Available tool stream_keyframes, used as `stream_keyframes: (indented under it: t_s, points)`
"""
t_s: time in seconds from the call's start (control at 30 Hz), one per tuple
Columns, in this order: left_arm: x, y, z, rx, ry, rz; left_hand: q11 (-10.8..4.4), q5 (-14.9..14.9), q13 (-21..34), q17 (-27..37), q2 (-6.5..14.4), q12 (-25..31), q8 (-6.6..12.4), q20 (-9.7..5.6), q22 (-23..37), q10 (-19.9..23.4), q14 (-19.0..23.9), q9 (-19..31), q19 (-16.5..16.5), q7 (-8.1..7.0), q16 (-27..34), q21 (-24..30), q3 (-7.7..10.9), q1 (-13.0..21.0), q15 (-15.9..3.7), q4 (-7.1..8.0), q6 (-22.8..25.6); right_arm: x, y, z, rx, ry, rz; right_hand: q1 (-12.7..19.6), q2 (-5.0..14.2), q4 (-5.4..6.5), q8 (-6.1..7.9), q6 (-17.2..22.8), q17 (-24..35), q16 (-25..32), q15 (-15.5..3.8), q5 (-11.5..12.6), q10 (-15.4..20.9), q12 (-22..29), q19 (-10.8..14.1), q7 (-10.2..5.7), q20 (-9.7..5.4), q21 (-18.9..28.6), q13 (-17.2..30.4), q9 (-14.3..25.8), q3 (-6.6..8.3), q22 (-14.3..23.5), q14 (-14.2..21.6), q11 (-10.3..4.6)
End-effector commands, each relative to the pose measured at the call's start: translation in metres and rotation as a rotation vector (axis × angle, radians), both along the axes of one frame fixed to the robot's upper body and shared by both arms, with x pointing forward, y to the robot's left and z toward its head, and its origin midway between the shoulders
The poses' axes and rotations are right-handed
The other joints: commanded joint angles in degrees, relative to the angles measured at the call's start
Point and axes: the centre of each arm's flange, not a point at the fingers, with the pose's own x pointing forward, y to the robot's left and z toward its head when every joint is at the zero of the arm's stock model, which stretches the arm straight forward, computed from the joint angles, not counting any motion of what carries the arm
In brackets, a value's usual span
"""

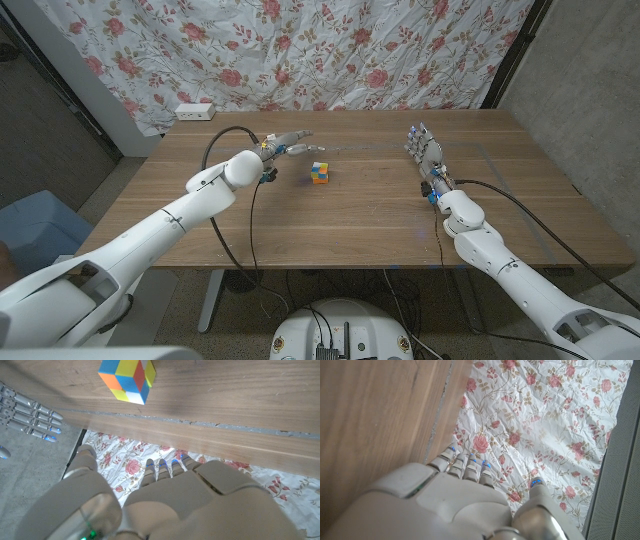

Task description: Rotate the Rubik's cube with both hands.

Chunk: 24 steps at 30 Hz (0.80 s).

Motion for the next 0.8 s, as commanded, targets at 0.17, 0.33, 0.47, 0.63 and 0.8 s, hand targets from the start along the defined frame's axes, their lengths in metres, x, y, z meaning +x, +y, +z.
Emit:
stream_keyframes:
  t_s: [0.17, 0.33, 0.47, 0.63, 0.8]
  points:
    - [0.004, 0.02, -0.021, -0.264, -0.04, -0.068, -0.31, 0.01, 0.12, -0.02, 1.5, 0.69, 0.41, -0.4, 0.05, 1.58, 1.79, 0.02, 1.59, 0.03, 0.71, 0.6, 0.9, -0.89, -0.75, -0.39, 1.9, -0.005, 0.011, 0.007, 0.011, -0.035, -0.012, -0.6, 0.39, 0.41, 0.18, 0.53, 0.09, 0.2, -0.26, 0.35, 0.96, 0.31, 0.66, 0.86, -0.54, 0.31, 0.1, 0.07, -0.27, 0.09, 0.63, 0.01]
    - [0.004, 0.03, -0.028, -0.354, -0.049, -0.102, -0.74, 0.13, 0.11, -0.04, 2.68, 0.85, 0.6, -0.52, 0.05, 2.97, 3.23, 0.02, 2.91, -0.07, 0.78, 0.77, 1.39, -1.34, -1.3, -0.57, 3.57, -0.006, 0.016, 0.008, 0.012, -0.032, -0.015, -0.78, 0.52, 0.6, 0.27, 0.8, 0.09, 0.23, -0.3, 0.44, 1.34, 0.41, 0.79, 1.02, -0.49, 0.32, 0.09, 0.07, -0.29, 0.08, 0.81, 0.16]
    - [0.007, 0.039, -0.036, -0.416, -0.042, -0.105, -0.93, 0.18, 0.12, -0.04, 3.1, 0.92, 0.51, -0.48, 0.05, 3.5, 3.42, 0.02, 3.05, -0.17, 0.69, 0.72, 1.58, -1.48, -1.3, -0.62, 3.73, -0.004, 0.02, 0.007, 0.026, -0.024, -0.004, -0.84, 0.64, 0.71, 0.3, 0.93, 0.07, 0.28, -0.28, 0.51, 1.56, 0.45, 1.14, 1.03, -0.55, 0.42, 0.09, 0.07, -0.26, 0.08, 1.05, 0.26]
    - [0.009, 0.045, -0.044, -0.51, -0.068, -0.113, -1.16, 0.33, 0.13, 0.02, 4.47, 0.81, 0.45, -0.45, 0.08, 3.88, 4.07, 0.04, 3.7, -0.31, 0.69, 0.78, 2.1, -1.95, -1.62, -0.36, 4.33, 0.003, 0.025, 0.005, 0.024, 0.0, 0.009, -0.71, 0.87, 0.75, 0.42, 1.32, -0.01, 0.34, -0.44, 0.62, 1.91, 0.53, 1.33, 1.11, -0.59, 0.43, 0.09, 0.07, -0.1, 0.07, 1.45, 0.29]
    - [0.009, 0.045, -0.051, -0.594, -0.086, -0.124, -0.83, 0.54, 0.16, 0.25, 6.91, 0.57, 0.18, 0.02, 0.13, 4.05, 4.26, 0.09, 4.1, -0.15, 0.58, 0.71, 2.77, -3.58, -1.49, 0.93, 4.49, 0.011, 0.028, 0.002, -0.001, 0.021, 0.003, -0.47, 1.18, 0.71, 0.41, 1.37, -0.11, 0.27, -0.48, 0.71, 1.94, 0.49, 1.44, 1.13, -0.65, 0.43, 0.09, 0.08, 0.15, 0.07, 1.53, 0.2]
